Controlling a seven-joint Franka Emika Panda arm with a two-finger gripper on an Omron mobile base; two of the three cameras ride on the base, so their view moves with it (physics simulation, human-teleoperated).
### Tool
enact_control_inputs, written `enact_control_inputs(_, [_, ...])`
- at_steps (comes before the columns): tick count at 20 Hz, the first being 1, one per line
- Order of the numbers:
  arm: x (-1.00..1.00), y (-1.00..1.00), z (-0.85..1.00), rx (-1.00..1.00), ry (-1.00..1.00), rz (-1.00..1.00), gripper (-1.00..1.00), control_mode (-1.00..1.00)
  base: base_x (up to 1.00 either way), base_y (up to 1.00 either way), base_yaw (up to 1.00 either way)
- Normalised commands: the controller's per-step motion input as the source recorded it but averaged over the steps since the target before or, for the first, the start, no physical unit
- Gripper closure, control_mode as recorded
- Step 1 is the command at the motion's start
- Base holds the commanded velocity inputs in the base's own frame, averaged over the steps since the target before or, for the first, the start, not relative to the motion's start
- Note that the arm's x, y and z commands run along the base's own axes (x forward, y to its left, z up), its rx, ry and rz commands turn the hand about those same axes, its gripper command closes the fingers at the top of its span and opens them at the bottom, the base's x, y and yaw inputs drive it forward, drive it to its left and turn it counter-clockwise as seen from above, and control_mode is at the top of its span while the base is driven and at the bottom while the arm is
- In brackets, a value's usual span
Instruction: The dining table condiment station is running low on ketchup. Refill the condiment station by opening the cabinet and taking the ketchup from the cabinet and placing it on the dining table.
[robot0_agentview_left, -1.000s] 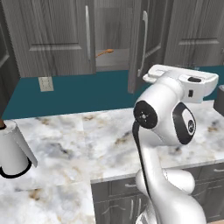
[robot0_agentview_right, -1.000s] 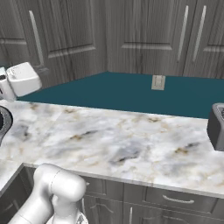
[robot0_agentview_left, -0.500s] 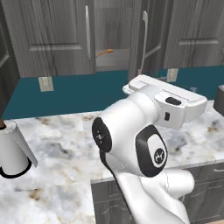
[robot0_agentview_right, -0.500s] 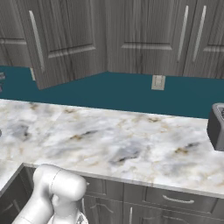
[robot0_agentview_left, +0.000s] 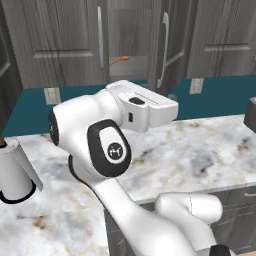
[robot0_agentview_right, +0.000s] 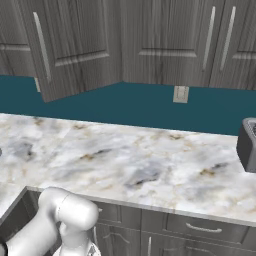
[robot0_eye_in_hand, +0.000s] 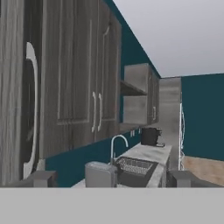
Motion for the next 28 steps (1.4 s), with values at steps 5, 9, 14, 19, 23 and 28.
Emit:
enact_control_inputs(5, [0.56, 0.04, -0.24, -0.02, 0.03, 0.0, -1.0, -1.0, 0.0, 0.0, 0.0])
enact_control_inputs(9, [0.88, 0.0, -0.25, 0.0, 0.0, 0.0, -1.0, -1.0, 0.0, 0.0, 0.0])
enact_control_inputs(14, [0.82, 0.0, -0.02, 0.0, 0.07, 0.0, -1.0, -1.0, 0.0, 0.0, 0.0])
enact_control_inputs(19, [0.74, 0.12, -0.01, 0.0, 0.0, 0.0, -1.0, -1.0, 0.0, 0.0, 0.0])
enact_control_inputs(23, [0.68, 0.06, 0.0, 0.0, 0.01, 0.0, -1.0, -1.0, 0.0, 0.0, 0.0])
enact_control_inputs(28, [0.6, 0.01, 0.0, 0.0, 0.0, 0.0, -1.0, -1.0, 0.0, 0.0, 0.0])
